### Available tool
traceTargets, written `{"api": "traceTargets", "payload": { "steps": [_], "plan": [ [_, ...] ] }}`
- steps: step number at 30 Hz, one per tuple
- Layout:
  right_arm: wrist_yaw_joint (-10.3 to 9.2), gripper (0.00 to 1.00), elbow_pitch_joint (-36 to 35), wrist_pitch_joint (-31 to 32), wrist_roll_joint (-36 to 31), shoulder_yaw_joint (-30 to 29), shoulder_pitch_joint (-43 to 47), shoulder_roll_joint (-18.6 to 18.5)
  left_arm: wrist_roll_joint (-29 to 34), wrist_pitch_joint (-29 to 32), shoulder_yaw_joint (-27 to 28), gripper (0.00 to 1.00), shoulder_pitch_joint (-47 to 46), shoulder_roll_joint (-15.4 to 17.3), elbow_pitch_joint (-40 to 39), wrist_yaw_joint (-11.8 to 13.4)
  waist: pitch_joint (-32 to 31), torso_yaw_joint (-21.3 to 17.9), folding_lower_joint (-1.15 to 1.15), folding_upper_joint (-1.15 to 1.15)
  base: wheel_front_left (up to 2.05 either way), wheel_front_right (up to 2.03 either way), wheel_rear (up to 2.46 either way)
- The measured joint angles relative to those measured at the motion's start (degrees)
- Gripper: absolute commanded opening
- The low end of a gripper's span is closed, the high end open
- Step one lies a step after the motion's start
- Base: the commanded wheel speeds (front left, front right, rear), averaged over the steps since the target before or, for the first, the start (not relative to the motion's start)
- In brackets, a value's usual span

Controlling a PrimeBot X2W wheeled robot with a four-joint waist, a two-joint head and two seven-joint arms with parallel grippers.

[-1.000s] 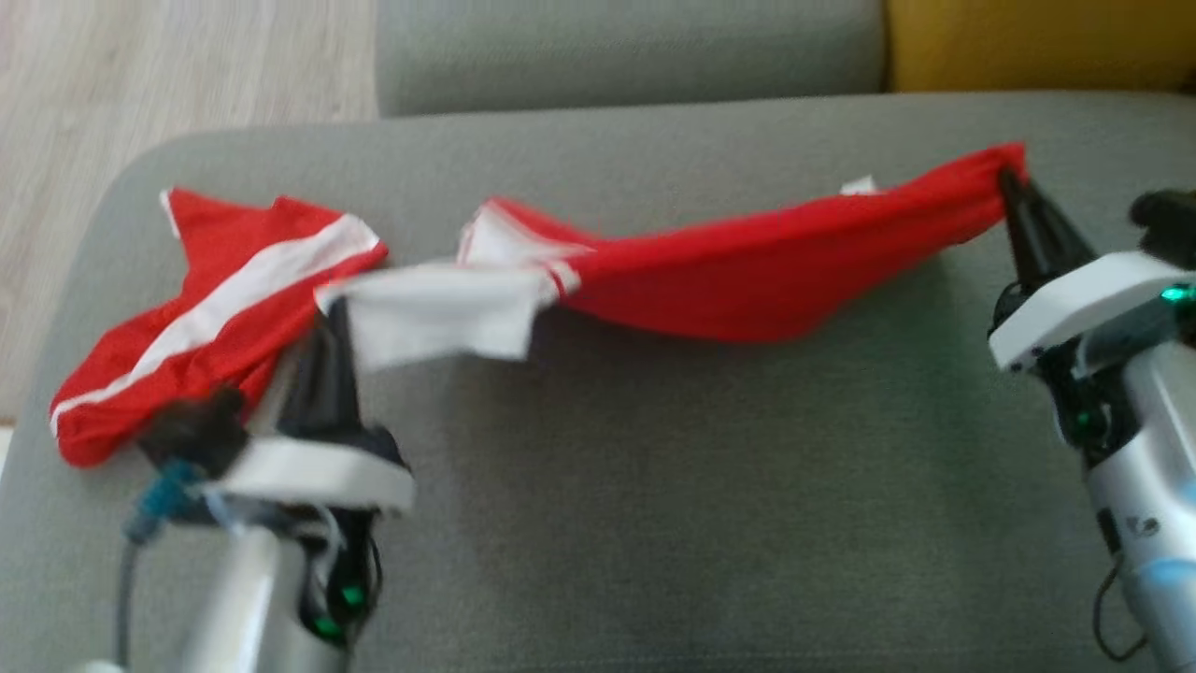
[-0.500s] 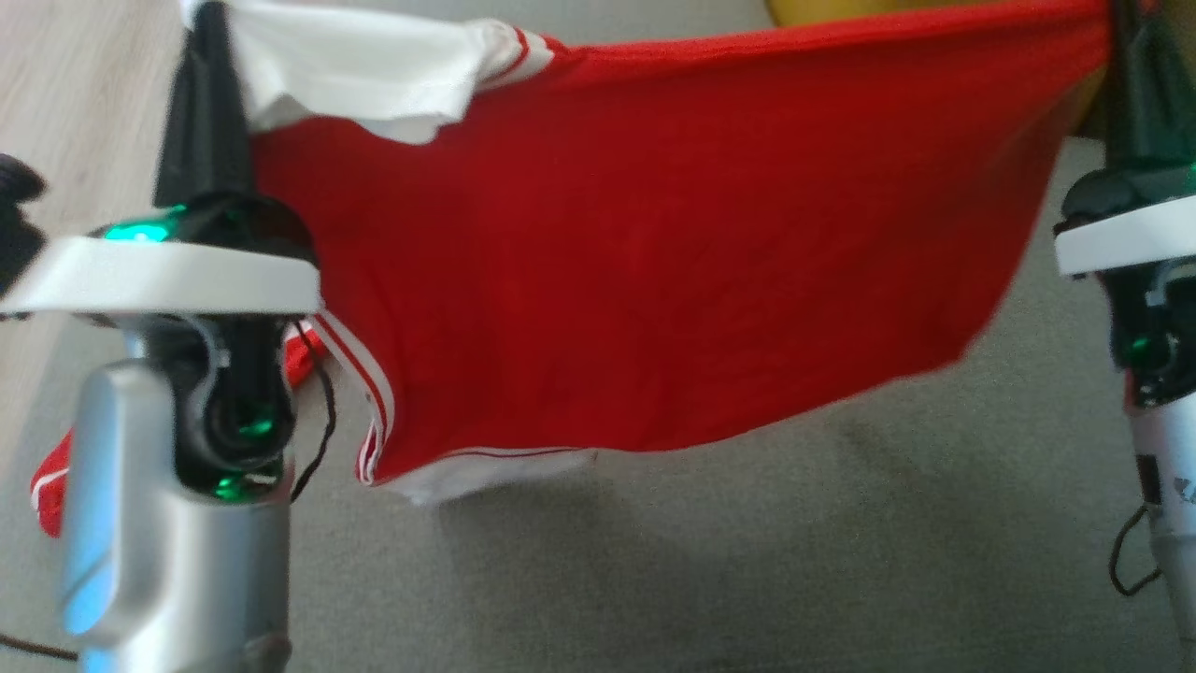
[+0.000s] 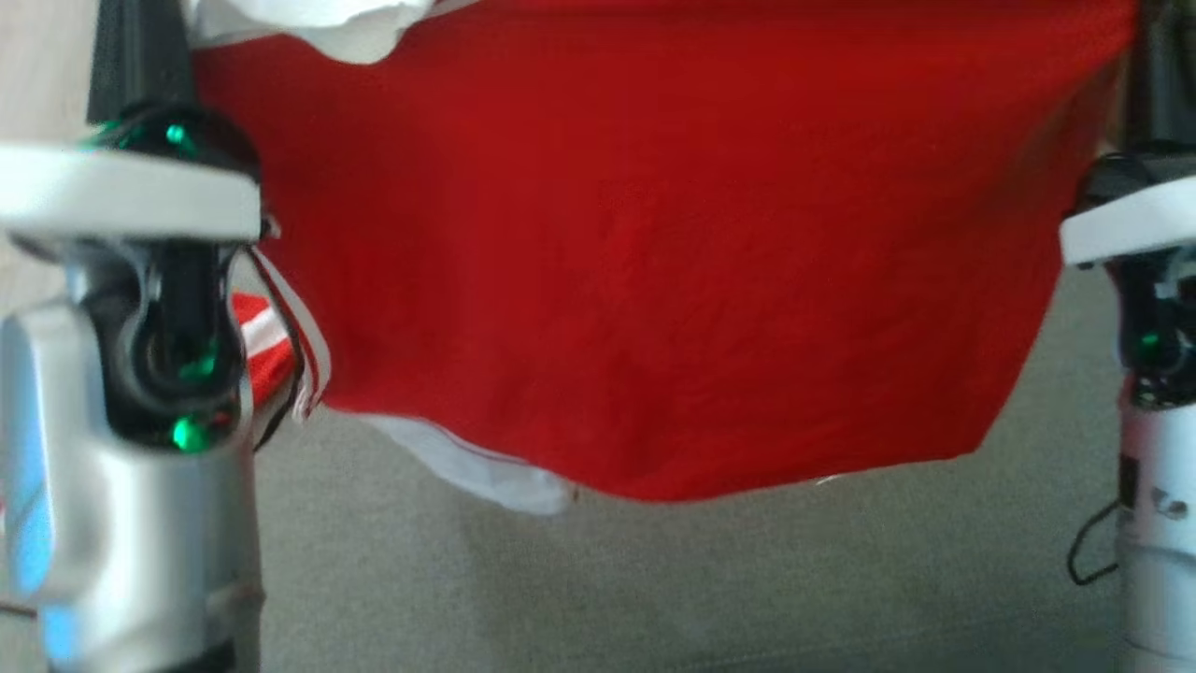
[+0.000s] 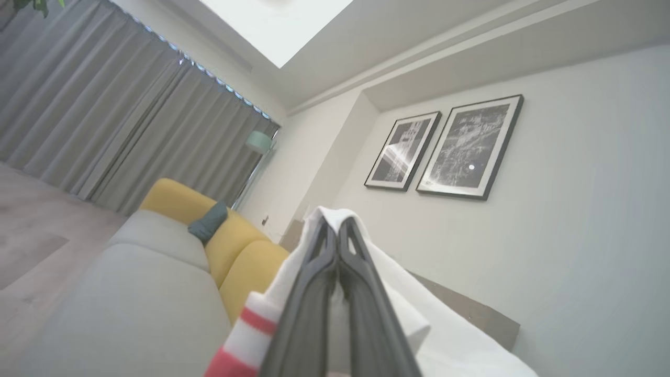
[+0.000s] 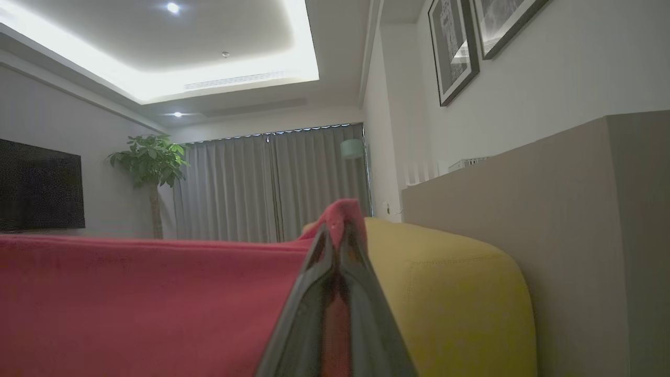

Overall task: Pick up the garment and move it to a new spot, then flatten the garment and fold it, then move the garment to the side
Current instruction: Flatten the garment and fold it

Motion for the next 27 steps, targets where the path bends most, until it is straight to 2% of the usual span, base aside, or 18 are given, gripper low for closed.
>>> {"api": "traceTargets", "payload": {
  "steps": [3, 7, 12, 15, 17, 21, 27],
  "plan": [
    [0.0, 0.0, 3.4, 1.1, 0.0, 0.3, -1.9, 1.1, -1.5, 1.6, 0.2, 0.0, -3.4, 0.1, 5.8, 0.5, 1.9, -0.3, 0.0, 0.0, 0.0, 0.0, 0.0],
    [0.0, 0.0, 10.8, 0.7, 0.1, 1.0, -10.7, 1.3, -1.4, 2.3, 0.4, 0.0, -11.5, 1.6, 15.7, 0.3, 6.1, -0.6, 0.0, 0.0, 0.0, 0.0, 0.0],
    [0.0, 0.0, 22.9, -5.1, -1.0, 2.1, -28.1, -0.2, 0.7, -0.4, 0.2, 0.0, -29.6, 3.9, 29.7, -3.1, 14.0, -0.6, 0.01, 0.0, 0.0, 0.0, 0.0],
    [0.0, 0.0, 31.1, -9.2, -1.2, 1.9, -37.5, -1.1, 1.7, -4.8, 0.2, 0.0, -40.0, 3.8, 37.9, -5.1, 18.8, -0.2, 0.02, 0.0, 0.0, 0.0, 0.0],
    [0.01, 0.0, 38.4, -15.2, -3.1, 0.8, -45.2, -1.6, 1.6, -9.8, 1.1, 0.0, -47.9, 3.3, 45.4, -6.9, 22.7, 0.5, 0.02, -0.01, 0.0, 0.0, 0.0],
    [0.01, 0.0, 45.7, -20.3, -4.5, 1.5, -50.7, -1.8, 1.6, -14.1, 1.5, 0.0, -52.9, 2.1, 53.6, -10.0, 26.0, 2.3, 0.02, -0.01, 0.0, 0.0, 0.0],
    [0.01, 0.0, 51.7, -21.7, -0.3, 3.6, -49.5, -1.8, 1.7, -17.8, -0.4, 0.0, -52.2, 0.9, 61.3, -13.8, 28.5, 5.5, 0.02, -0.01, 0.0, 0.0, 0.0]
  ]
}}
